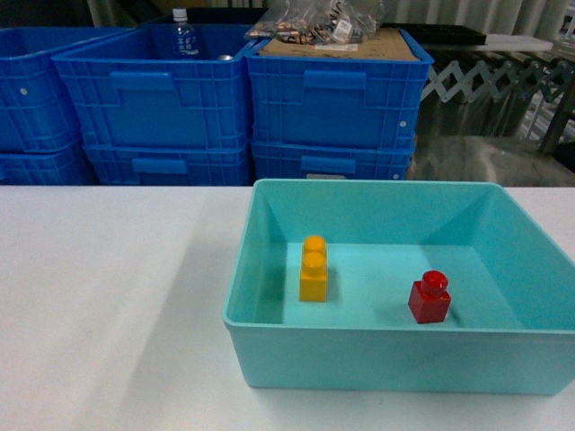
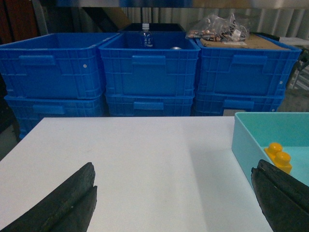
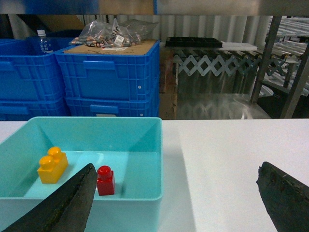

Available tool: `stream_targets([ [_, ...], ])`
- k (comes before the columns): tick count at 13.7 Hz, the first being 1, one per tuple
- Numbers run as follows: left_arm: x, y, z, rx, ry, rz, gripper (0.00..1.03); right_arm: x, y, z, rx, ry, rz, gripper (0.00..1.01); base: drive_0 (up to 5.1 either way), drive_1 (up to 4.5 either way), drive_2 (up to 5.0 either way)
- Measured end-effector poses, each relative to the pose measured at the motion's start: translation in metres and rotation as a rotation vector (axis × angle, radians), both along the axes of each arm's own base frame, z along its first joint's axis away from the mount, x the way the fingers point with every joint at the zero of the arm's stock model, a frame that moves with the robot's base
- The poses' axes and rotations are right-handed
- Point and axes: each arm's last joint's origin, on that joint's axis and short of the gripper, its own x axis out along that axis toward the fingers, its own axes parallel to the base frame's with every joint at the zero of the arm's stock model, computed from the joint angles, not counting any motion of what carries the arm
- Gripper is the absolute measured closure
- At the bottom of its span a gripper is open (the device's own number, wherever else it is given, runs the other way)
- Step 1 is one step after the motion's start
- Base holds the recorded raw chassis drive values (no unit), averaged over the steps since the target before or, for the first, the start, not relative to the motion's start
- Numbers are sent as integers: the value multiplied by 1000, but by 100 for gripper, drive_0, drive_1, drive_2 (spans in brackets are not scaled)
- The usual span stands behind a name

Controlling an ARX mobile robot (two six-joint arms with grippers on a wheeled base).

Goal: Pick red block from blue box to shelf

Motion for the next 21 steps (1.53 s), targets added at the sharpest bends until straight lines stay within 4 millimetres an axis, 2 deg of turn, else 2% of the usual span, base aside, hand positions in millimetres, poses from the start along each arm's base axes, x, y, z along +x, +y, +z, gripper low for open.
stream_targets([
  [11,0,0,0,0,0,0,5,0,0,-1,-2,21,14,3,0,0,0],
  [13,0,0,0,0,0,0,5,3,1,-3,-6,123,120,3,0,0,0],
  [16,0,0,0,0,0,1,5,25,15,9,-11,150,285,3,0,0,0],
  [18,0,0,0,0,0,0,5,50,24,19,-17,165,295,3,0,0,0],
  [19,0,0,0,0,0,-1,5,85,39,25,-19,241,295,3,0,0,0],
  [20,0,0,0,0,0,0,5,158,63,4,5,512,242,3,0,0,0],
  [21,0,0,0,0,0,0,5,181,69,-9,24,612,223,3,0,0,0],
])
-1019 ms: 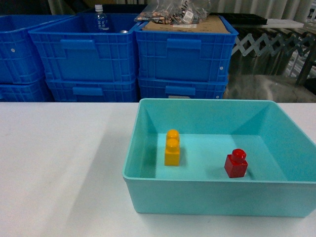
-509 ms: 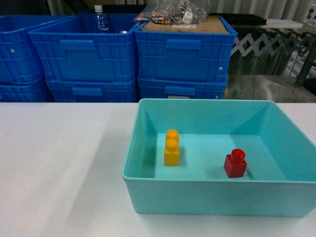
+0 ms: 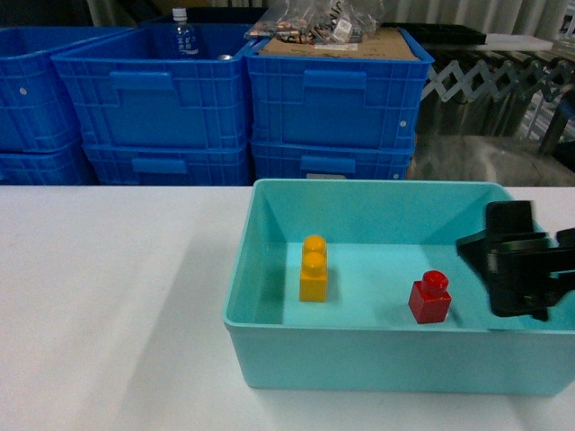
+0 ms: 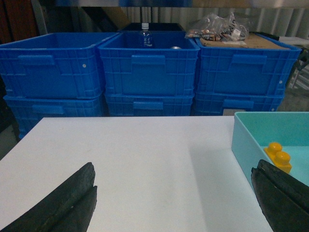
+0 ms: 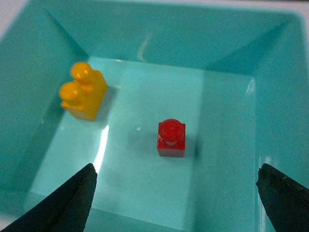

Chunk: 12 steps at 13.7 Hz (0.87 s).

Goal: Pick red block from blue box to shelf

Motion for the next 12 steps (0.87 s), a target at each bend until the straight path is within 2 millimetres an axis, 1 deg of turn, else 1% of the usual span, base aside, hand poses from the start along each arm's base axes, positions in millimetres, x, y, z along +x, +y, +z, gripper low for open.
stream_targets([
  [2,0,0,0,0,0,0,5,34,8,-23,-19,116,-21,3,0,0,0],
  [4,0,0,0,0,0,0,5,57,18,-41,-51,168,-30,3,0,0,0],
  [6,0,0,0,0,0,0,5,73,22,-53,-72,211,-39,3,0,0,0],
  [9,0,0,0,0,0,0,5,89,32,-68,-92,273,-45,3,0,0,0],
  [10,0,0,0,0,0,0,5,94,36,-74,-100,298,-44,5,0,0,0],
  [11,0,0,0,0,0,0,5,96,37,-79,-113,318,-48,14,0,0,0],
  [12,0,0,0,0,0,0,5,98,38,-81,-119,340,-49,25,0,0,0],
])
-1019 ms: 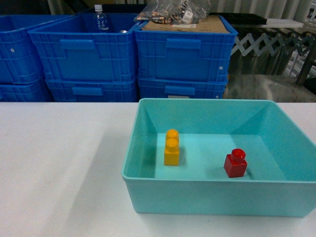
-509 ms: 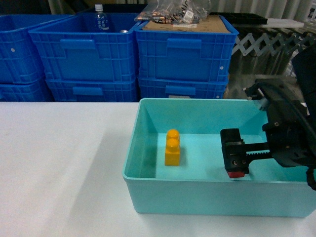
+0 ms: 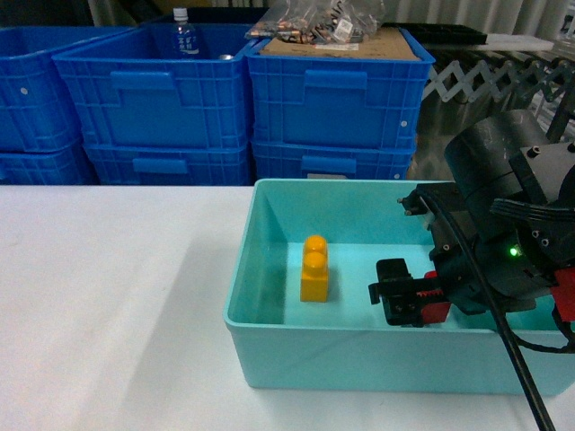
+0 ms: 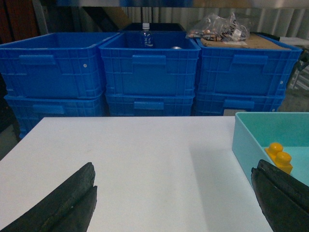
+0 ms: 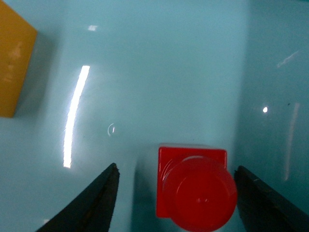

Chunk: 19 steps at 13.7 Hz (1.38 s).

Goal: Pick red block from blue box to shelf

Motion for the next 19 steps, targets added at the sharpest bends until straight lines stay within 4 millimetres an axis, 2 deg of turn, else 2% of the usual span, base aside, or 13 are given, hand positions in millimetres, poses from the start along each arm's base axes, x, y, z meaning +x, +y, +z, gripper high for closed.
stream_targets([
  [4,0,0,0,0,0,0,5,4,1,2,5,-27,-17,67,0,0,0],
  [5,0,0,0,0,0,0,5,2,1,4,18,-29,-22,72,0,0,0],
  [7,0,0,0,0,0,0,5,-10,-3,16,51,-80,-30,73,0,0,0],
  [9,0,0,0,0,0,0,5,-31,-10,51,57,-250,-33,73,0,0,0],
  [10,0,0,0,0,0,0,5,-49,-14,76,69,-372,-21,73,0,0,0],
  [11,0,0,0,0,0,0,5,-75,-22,101,64,-515,-15,73,0,0,0],
  [12,0,0,0,0,0,0,5,-103,-30,113,62,-604,0,73,0,0,0],
  [14,0,0,0,0,0,0,5,-177,-38,112,-15,-898,24,73,0,0,0],
  [15,0,0,0,0,0,0,5,-205,-40,99,-86,-1002,93,73,0,0,0],
  [16,0,0,0,0,0,0,5,-213,-46,88,-151,-975,42,73,0,0,0],
  [17,0,0,0,0,0,0,5,-216,-55,78,-141,-912,-26,73,0,0,0],
  [18,0,0,0,0,2,0,5,-222,-64,78,-79,-913,-82,73,0,0,0],
  [19,0,0,0,0,0,0,5,-226,-71,86,-29,-956,-111,73,0,0,0],
])
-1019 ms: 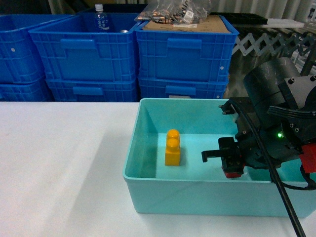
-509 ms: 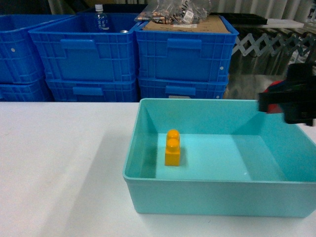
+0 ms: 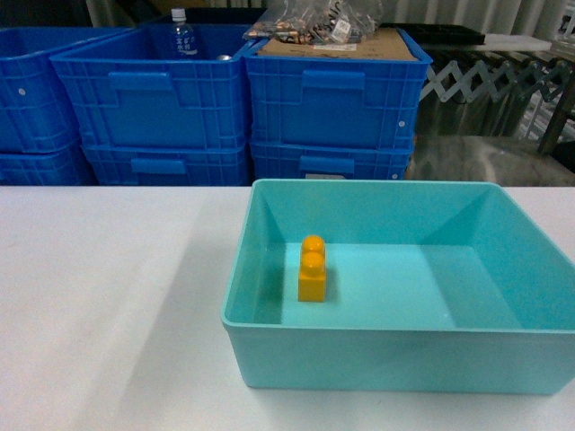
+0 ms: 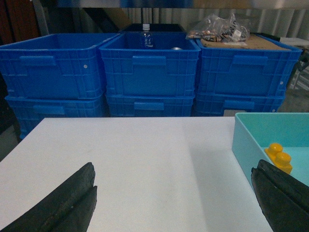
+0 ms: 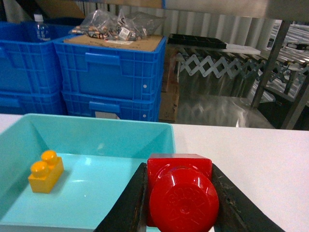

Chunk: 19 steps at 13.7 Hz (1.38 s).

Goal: Pick red block from blue box to shelf

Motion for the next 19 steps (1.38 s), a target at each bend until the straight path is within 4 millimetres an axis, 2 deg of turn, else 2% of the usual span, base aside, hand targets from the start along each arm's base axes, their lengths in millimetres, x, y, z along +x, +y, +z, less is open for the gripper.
stream_targets([
  [9,0,0,0,0,0,0,5,-28,-38,7,50,-21,-19,73,0,0,0],
  [19,0,0,0,0,0,0,5,-42,-36,7,50,-19,7,73,0,0,0],
])
